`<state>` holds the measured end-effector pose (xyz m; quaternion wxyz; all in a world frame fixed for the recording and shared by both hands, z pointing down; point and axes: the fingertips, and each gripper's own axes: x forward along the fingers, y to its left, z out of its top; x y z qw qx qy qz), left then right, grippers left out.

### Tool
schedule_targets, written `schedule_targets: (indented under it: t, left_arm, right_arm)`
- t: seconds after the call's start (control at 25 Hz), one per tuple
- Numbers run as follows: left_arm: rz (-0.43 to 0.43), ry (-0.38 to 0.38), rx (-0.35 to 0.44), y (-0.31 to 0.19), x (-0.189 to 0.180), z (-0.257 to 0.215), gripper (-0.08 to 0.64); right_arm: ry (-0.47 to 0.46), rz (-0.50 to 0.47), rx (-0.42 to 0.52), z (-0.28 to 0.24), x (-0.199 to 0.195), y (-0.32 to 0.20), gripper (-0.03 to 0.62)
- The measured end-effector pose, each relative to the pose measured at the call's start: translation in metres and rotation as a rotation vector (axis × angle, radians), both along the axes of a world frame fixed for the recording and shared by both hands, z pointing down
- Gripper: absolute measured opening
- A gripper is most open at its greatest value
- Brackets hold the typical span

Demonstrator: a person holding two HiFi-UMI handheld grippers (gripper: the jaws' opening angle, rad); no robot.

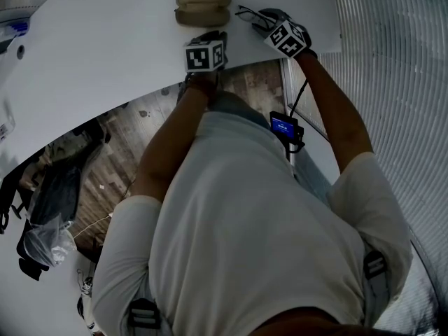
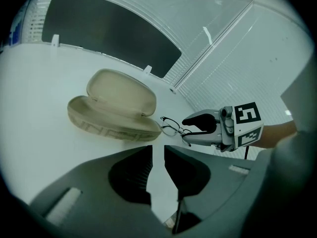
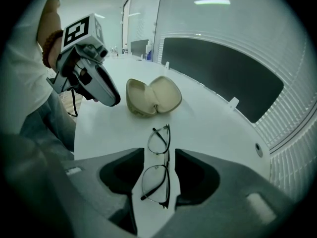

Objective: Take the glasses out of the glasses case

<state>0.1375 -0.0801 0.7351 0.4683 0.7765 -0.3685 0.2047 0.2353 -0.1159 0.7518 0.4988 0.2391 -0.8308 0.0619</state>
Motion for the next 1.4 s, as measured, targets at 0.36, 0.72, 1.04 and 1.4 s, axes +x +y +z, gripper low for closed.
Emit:
schedule_targets:
  t: [0.36, 0.72, 1.04, 1.4]
  left_arm:
    - [-0.014, 0.014, 0.027, 0.001, -0.014, -0.019, 0.077]
    - [-0.050, 0.049, 0.108, -0.005, -0.047, -0.070, 0.074]
    - [-0.142, 0.125, 0.243, -0.023, -0.097, -0.142, 0.057]
    - [-0.191, 0.188, 0.460, -0.025, -0.137, -0.232, 0.035]
  right_arm:
    - [-0.029, 0.038, 0.080, -0.029, -0.003, -0.003, 0.186]
    - [-0.213, 0.149, 0.164, -0.091, -0.028, -0.003, 0.184]
    - [-0.445, 0.205, 0.292, -0.182, -0.071, -0.001, 0.115]
    - [-0.653, 0.175, 0.425, -0.280, -0.129, 0.013, 0.003]
